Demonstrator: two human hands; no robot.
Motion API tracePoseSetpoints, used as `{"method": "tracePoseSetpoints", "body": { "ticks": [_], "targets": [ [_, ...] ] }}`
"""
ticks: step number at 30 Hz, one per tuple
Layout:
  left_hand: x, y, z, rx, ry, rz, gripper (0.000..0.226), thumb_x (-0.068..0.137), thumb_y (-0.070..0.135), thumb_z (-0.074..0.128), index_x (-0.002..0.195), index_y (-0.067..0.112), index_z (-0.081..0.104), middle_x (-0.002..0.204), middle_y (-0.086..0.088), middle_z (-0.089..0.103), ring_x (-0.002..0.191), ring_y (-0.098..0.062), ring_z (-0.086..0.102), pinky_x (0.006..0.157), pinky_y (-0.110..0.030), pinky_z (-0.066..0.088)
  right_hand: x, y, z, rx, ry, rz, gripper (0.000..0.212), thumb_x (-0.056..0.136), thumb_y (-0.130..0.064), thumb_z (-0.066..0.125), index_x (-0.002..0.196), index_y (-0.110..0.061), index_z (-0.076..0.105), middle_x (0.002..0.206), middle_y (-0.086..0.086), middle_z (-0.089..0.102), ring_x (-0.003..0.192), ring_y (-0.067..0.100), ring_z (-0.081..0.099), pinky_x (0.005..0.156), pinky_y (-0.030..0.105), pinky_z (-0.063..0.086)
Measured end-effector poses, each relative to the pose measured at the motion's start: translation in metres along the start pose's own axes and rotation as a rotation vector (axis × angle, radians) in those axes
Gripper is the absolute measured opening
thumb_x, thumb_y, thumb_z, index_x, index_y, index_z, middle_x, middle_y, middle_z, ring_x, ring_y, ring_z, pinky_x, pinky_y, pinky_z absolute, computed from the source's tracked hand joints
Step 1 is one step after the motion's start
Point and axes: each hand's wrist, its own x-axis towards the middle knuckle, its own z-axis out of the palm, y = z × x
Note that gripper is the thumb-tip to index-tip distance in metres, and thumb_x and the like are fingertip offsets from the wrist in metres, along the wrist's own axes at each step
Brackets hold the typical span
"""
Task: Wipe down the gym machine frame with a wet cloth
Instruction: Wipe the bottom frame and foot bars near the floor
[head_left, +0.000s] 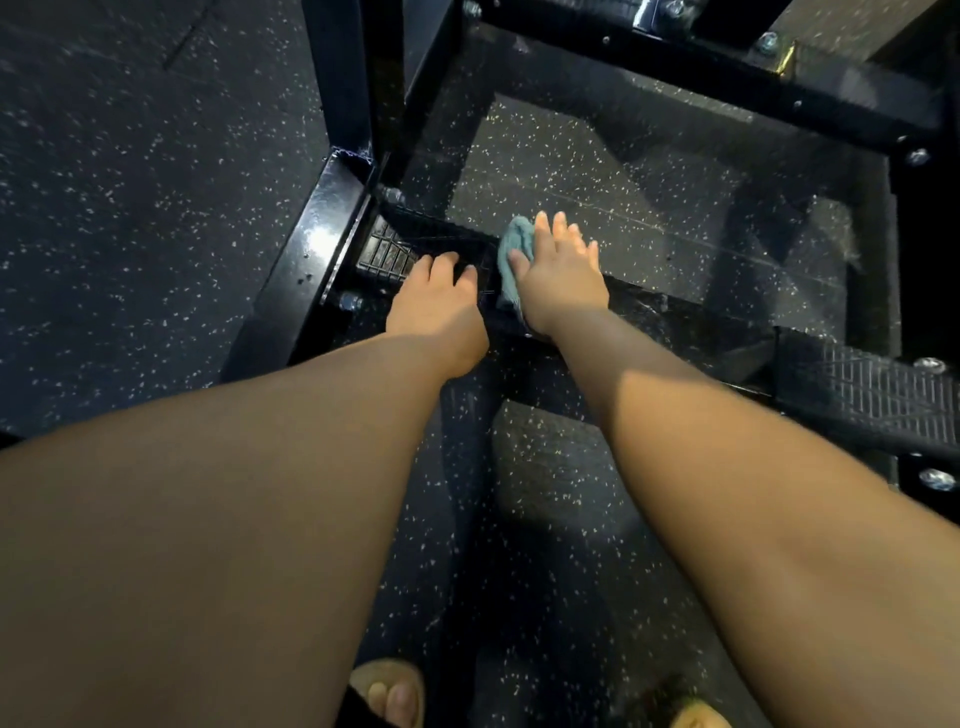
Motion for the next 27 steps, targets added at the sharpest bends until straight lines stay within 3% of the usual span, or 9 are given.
{"method": "tracePoseSetpoints", "body": {
  "ticks": [6,7,9,11,15,18,21,24,27],
  "targets": [
    [-0.002,0.004,-0.008,-0.045,0.006,-0.048,0.056,0.090,0.010,0.043,0.145,0.016,0.032,0.153,-0.002,0.018,0.140,-0.022,0.016,0.106,-0.037,0.030,-0.049,0.012,0.003,-0.104,0.111,-0.224,0.050,0.102,-0.017,0.032,0.150,-0.005,0.022,0.158,0.011,0.015,0.146,0.025,0.012,0.119,0.032,0.009],
    [-0.002,0.005,-0.010,-0.040,0.011,-0.053,0.055,0.090,0.011,0.043,0.144,0.016,0.034,0.152,-0.002,0.020,0.138,-0.023,0.020,0.104,-0.037,0.032,-0.062,0.018,0.000,-0.073,0.139,-0.263,0.046,0.101,-0.014,0.037,0.146,-0.004,0.033,0.153,0.012,0.031,0.141,0.025,0.028,0.113,0.031,0.023],
    [-0.001,0.006,-0.010,-0.037,0.014,-0.068,0.053,0.091,0.012,0.044,0.143,0.016,0.036,0.150,-0.002,0.023,0.136,-0.024,0.023,0.103,-0.036,0.033,-0.078,0.029,-0.024,0.053,0.141,-0.241,0.033,0.101,-0.017,0.040,0.129,-0.008,0.054,0.122,0.013,0.062,0.105,0.025,0.059,0.079,0.030,0.042],
    [0.001,0.005,-0.010,-0.044,0.013,-0.063,0.051,0.092,0.014,0.044,0.142,0.016,0.037,0.149,-0.002,0.024,0.136,-0.023,0.023,0.102,-0.036,0.033,-0.082,0.035,-0.052,0.295,0.036,-0.211,0.025,0.102,-0.023,0.039,0.113,-0.013,0.059,0.096,0.006,0.066,0.079,0.017,0.059,0.064,0.027,0.043],
    [0.004,0.003,-0.010,-0.091,-0.002,-0.048,0.050,0.092,0.015,0.044,0.142,0.015,0.038,0.150,-0.001,0.025,0.137,-0.022,0.022,0.104,-0.037,0.033,-0.071,0.036,-0.090,0.700,0.004,-0.168,0.015,0.102,-0.022,0.040,0.111,-0.018,0.051,0.090,-0.001,0.060,0.064,-0.002,0.061,0.054,0.016,0.050],
    [0.005,0.001,-0.009,-0.122,0.016,-0.057,0.049,0.091,0.013,0.046,0.140,0.014,0.040,0.148,-0.001,0.027,0.136,-0.022,0.025,0.106,-0.039,0.035,-0.044,0.038,-0.077,0.669,0.138,-0.039,0.016,0.099,-0.024,0.047,0.111,-0.023,0.057,0.101,-0.003,0.061,0.088,0.012,0.062,0.076,0.034,0.057],
    [0.006,0.000,-0.005,-0.132,0.016,-0.049,0.052,0.090,0.013,0.046,0.141,0.016,0.039,0.149,0.000,0.026,0.136,-0.021,0.025,0.106,-0.039,0.036,-0.023,0.033,-0.037,0.409,0.104,0.008,0.038,0.100,-0.033,0.041,0.135,-0.021,0.049,0.142,0.003,0.046,0.129,0.022,0.043,0.112,0.043,0.032],
    [0.008,0.000,-0.003,-0.102,0.038,-0.043,0.054,0.091,0.015,0.046,0.143,0.018,0.036,0.149,0.001,0.026,0.136,-0.020,0.025,0.107,-0.038,0.034,-0.021,0.016,0.001,0.165,0.128,-0.047,0.061,0.099,-0.049,0.032,0.151,-0.019,0.020,0.158,0.004,0.017,0.145,0.025,0.015,0.117,0.040,0.003],
    [0.010,-0.003,-0.004,-0.117,0.063,-0.047,0.053,0.091,0.014,0.046,0.142,0.018,0.038,0.148,0.002,0.029,0.133,-0.020,0.030,0.103,-0.038,0.038,-0.036,0.009,0.015,0.043,0.150,-0.096,0.062,0.101,-0.043,0.031,0.152,-0.015,0.010,0.160,0.006,0.008,0.147,0.029,0.004,0.119,0.041,0.001]
  ]
}}
